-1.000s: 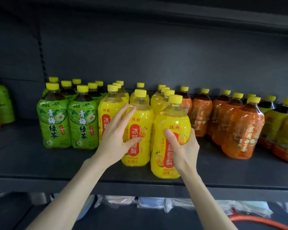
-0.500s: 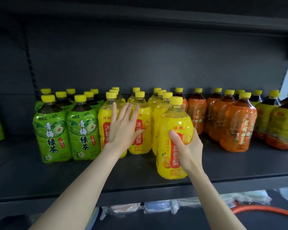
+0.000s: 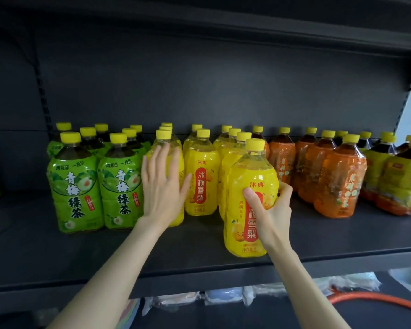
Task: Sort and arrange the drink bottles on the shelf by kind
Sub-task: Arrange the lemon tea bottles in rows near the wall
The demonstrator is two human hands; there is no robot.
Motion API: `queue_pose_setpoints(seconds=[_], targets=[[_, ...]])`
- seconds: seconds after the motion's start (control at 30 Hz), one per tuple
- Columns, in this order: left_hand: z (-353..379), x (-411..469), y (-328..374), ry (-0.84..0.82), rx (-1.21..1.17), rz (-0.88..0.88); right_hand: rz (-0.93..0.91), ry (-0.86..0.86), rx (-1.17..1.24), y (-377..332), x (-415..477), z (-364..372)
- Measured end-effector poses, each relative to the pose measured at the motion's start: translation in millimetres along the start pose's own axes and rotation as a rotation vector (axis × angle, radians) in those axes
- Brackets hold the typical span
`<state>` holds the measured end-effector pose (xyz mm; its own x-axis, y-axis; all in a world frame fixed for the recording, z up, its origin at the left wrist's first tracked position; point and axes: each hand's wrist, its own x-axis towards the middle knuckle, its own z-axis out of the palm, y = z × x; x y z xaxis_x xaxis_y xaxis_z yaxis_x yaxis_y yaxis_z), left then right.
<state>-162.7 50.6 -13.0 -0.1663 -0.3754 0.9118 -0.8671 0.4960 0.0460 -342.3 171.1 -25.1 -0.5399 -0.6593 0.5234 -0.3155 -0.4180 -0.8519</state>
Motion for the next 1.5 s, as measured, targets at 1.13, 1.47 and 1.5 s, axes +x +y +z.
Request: queue_pose_setpoints(seconds=[1.13, 1.47, 1.5], targets=[[-17.5, -8.8, -38.4, -0.186, -0.179, 0.036, -0.112, -0.101, -0.766, 7.4, -11.7, 82.1], [-27.1, -8.7, -40.1, -0.352, -0.144, 0.062, -0.279, -0.143, -0.872, 5.1, -2.1, 79.1], [-27.0, -8.9, -39.6, -0.348, -0.150, 0.056, -0.284, -0.135, -0.895, 4.7, -1.8, 79.1]])
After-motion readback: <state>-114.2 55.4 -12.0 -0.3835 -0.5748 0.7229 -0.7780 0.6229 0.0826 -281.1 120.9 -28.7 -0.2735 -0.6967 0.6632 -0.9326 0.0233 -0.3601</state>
